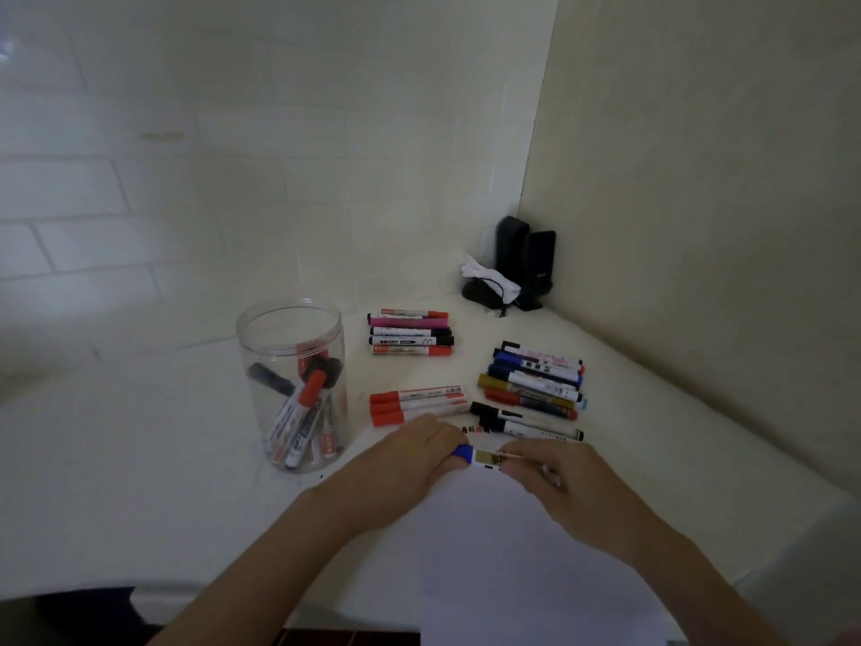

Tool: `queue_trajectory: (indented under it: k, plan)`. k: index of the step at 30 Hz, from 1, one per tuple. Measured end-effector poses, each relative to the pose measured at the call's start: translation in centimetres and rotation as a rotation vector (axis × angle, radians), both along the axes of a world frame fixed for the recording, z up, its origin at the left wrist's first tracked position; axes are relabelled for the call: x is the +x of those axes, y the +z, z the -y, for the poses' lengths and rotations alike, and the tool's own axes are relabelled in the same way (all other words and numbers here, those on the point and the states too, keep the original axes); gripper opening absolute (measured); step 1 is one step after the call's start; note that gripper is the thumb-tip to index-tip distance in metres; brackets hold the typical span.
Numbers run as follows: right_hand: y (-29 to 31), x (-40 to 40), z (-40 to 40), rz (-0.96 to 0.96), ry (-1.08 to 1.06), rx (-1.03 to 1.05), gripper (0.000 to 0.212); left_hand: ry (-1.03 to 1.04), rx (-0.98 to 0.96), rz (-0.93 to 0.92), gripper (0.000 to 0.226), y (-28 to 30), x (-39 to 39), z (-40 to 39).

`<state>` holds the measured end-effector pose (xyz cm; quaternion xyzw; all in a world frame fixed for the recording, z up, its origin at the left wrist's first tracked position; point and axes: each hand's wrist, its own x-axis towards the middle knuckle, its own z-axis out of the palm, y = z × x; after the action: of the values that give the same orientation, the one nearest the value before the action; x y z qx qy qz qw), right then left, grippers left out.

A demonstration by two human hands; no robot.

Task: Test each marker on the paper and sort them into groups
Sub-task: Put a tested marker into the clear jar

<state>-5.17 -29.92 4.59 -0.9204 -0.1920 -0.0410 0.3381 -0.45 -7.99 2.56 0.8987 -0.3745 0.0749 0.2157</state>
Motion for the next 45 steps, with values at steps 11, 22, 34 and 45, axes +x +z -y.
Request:
queue_trajectory:
  k: [11, 22, 34, 45]
  plan:
    - [-1.8, 0.4, 0.2, 0.435, 0.082, -0.282, 0.043, -0.072, -0.150, -0.724, 0.037, 1.3, 0.1, -1.8]
    - [-2.5, 0.6, -3.8, -0.275, -0.134, 0.614, 0.028, 0.050, -1.356, -0.929, 0.029, 1.4, -1.4, 3.0]
    - [-4.7, -0.4, -2.5, 0.465, -0.320, -0.185, 0.028, 0.358, -1.659, -1.236, 0.028, 0.3, -1.3, 7.0]
    - [-0.7, -0.2, 0.4, -0.035, 0.004, -0.088, 0.016, -0.044, 0.084, 0.338, 0.024, -1.7, 0.3, 1.9]
